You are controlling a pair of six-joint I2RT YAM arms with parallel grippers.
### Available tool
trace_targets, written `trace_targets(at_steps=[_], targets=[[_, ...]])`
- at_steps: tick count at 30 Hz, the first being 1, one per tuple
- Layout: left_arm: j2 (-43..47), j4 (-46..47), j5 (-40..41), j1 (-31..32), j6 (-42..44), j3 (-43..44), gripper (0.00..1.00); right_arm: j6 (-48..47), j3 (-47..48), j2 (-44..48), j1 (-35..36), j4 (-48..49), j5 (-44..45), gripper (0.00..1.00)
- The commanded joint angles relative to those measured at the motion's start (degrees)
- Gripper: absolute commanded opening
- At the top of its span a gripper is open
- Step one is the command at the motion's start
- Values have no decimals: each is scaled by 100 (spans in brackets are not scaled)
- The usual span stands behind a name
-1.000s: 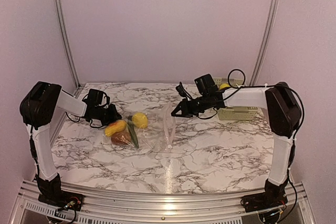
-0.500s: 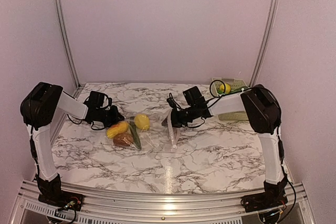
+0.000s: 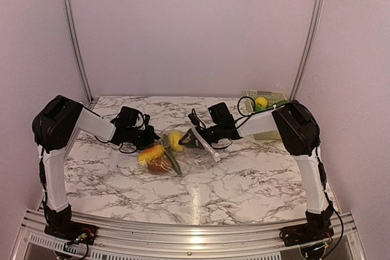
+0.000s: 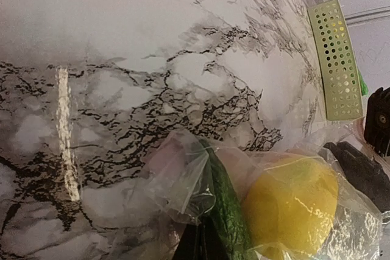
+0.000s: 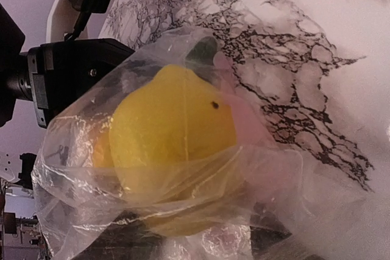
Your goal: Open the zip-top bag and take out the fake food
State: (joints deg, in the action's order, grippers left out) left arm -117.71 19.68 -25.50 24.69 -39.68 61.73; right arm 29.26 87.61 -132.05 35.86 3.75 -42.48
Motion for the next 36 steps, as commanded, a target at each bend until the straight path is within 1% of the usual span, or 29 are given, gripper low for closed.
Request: trace_targets(at_steps=[1, 3, 8, 10, 13, 15, 18, 20, 24, 26, 30, 36], targets=[[-229, -111, 9, 172, -169, 68, 0, -334, 227, 203, 271, 29, 34, 64], [-262, -58, 1, 243, -223, 94, 0, -432, 287, 195, 318, -134, 138, 66], [-352, -328, -77, 461, 66, 375, 0, -494, 549, 229, 416, -317, 532, 72], [-372, -348, -177, 547, 201, 461, 0, -563, 843, 137, 424, -658, 825, 73], [-412, -724, -225, 659, 520, 736, 0, -769, 1243, -105, 426, -1160, 1129, 72], [-425, -869, -241, 677, 616, 820, 0, -923, 1382, -207, 416, -1386, 1265, 67], [-346, -937, -84, 605, 560, 773, 0, -1012, 1329, -112, 406, -1464, 1320, 50], [-277, -795, -22, 479, 404, 605, 0, -1041, 1171, 69, 375, -1435, 1364, 41], [-76, -516, 77, 107, 160, 225, 0, -1119, 725, 500, 257, -1423, 1404, 30], [-32, -484, 105, -59, 137, 122, 0, -1160, 443, 747, 184, -1406, 1381, 28], [-18, -668, 242, -352, 165, 89, 0, -1281, -188, 1208, -16, -1413, 1172, 29], [-8, -906, 482, -687, 218, 149, 0, -1682, -952, 1876, -313, -1724, 859, 30]])
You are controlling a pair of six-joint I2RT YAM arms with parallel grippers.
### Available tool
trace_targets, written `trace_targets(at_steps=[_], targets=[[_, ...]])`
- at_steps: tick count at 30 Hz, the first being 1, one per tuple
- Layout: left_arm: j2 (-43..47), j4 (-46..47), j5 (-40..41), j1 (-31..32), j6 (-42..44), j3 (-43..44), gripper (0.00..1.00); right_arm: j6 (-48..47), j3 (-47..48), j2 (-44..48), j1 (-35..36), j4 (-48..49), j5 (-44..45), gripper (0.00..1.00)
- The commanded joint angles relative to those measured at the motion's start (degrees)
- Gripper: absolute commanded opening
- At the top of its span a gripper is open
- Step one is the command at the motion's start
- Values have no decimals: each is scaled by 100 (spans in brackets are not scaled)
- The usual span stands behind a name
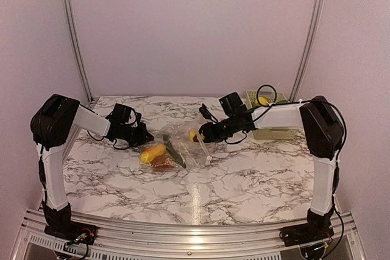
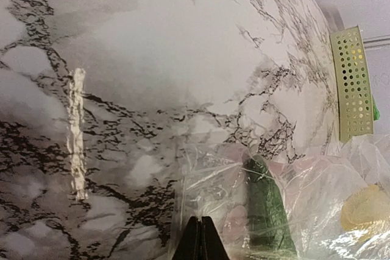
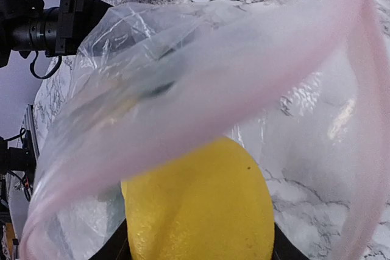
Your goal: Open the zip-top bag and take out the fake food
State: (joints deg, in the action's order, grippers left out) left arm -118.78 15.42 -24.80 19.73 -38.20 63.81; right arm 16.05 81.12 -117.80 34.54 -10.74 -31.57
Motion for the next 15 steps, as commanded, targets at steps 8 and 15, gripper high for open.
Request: trace_targets(at_steps=[8, 15], targets=[[25, -711, 474, -351, 202, 195, 0, -769, -774, 1403, -793, -839, -412, 31], [22, -745, 442, -347, 229, 262, 0, -803, -482, 1949, -2158, -1101, -86, 32]])
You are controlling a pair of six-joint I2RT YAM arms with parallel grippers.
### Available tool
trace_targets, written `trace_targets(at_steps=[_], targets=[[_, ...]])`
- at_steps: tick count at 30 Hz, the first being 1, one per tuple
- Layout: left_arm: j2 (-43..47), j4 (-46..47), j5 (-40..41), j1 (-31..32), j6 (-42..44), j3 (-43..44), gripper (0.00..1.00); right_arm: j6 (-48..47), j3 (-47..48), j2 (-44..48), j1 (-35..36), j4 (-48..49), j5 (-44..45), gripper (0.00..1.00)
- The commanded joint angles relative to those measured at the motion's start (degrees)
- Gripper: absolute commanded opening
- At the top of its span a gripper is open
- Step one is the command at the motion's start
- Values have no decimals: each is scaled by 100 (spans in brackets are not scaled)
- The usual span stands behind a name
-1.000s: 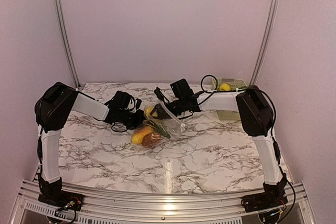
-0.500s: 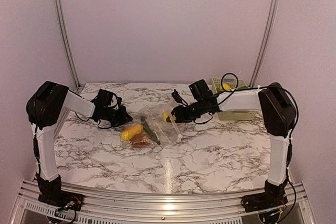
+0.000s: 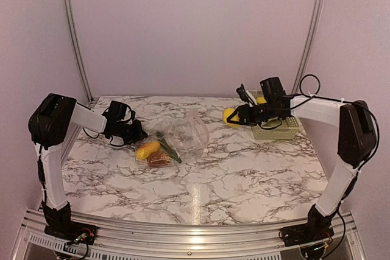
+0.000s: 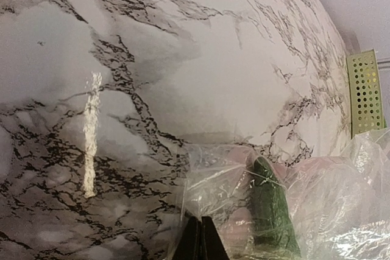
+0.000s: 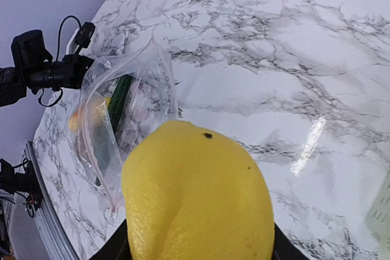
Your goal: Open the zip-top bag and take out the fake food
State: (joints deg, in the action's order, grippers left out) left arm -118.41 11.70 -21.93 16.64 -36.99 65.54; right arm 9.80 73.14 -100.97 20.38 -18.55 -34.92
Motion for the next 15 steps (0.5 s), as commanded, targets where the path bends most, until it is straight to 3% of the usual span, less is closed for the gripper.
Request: trace_targets(at_steps=[1, 7, 11, 15], targets=[[-9, -383, 158, -38, 116, 97, 0, -227, 396, 282, -942, -415, 354, 32], [20, -422, 183, -41, 140, 135, 0, -276, 477, 295, -2222, -600, 837, 34], [22, -430, 184, -43, 145, 126, 0, -294, 523, 112, -2687, -598, 1174, 36], [-1, -440, 159, -38, 145, 158, 0, -343, 720, -223, -2784, -699, 1459, 53]])
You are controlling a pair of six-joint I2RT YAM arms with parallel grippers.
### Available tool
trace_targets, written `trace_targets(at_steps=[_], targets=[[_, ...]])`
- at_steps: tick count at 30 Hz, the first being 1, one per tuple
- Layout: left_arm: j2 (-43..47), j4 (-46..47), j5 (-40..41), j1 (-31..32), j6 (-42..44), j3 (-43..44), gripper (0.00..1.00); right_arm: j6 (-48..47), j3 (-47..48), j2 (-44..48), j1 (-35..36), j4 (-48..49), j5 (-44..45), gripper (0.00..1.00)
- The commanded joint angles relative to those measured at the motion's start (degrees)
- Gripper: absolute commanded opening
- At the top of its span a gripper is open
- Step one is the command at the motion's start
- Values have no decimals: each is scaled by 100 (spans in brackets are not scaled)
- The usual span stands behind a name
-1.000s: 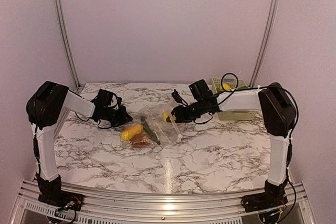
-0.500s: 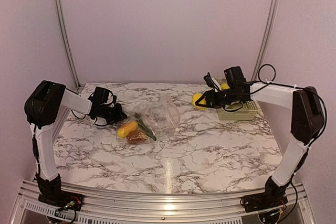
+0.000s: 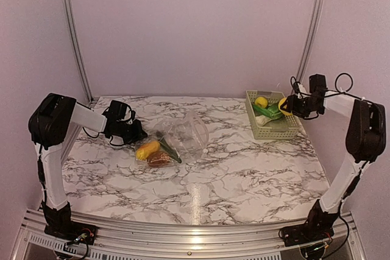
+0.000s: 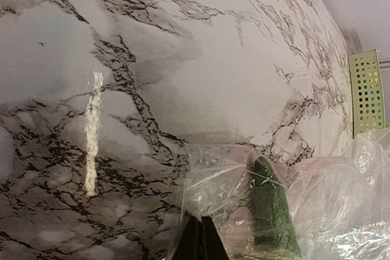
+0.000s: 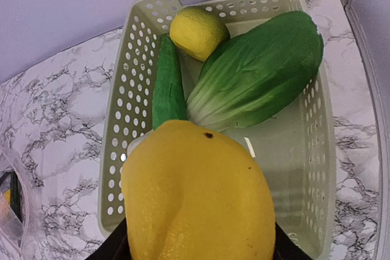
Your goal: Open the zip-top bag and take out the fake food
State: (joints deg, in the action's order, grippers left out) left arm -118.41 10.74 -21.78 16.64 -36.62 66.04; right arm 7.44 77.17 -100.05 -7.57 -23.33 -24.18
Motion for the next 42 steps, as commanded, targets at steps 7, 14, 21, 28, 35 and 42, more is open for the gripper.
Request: trace_targets(at_steps=[7, 14, 21, 28, 35, 42], targets=[[13, -351, 86, -41, 164, 146, 0, -157, 596, -462, 10, -290, 508, 69], [64, -314, 45, -38, 191, 139, 0, -280, 769, -210, 177, -342, 198, 63], [120, -20, -167, -7, 203, 41, 0, -194, 730, -315, 1389, -156, -722, 49], [168, 102, -237, 54, 218, 11, 0, 147, 796, -822, 2729, 293, -1098, 35], [236, 386, -355, 91, 136, -138, 0, 640, 970, -1526, 3500, 877, -1363, 27], [353, 862, -643, 179, -8, -328, 0, 822, 1289, -2236, 3892, 1012, -1438, 23]])
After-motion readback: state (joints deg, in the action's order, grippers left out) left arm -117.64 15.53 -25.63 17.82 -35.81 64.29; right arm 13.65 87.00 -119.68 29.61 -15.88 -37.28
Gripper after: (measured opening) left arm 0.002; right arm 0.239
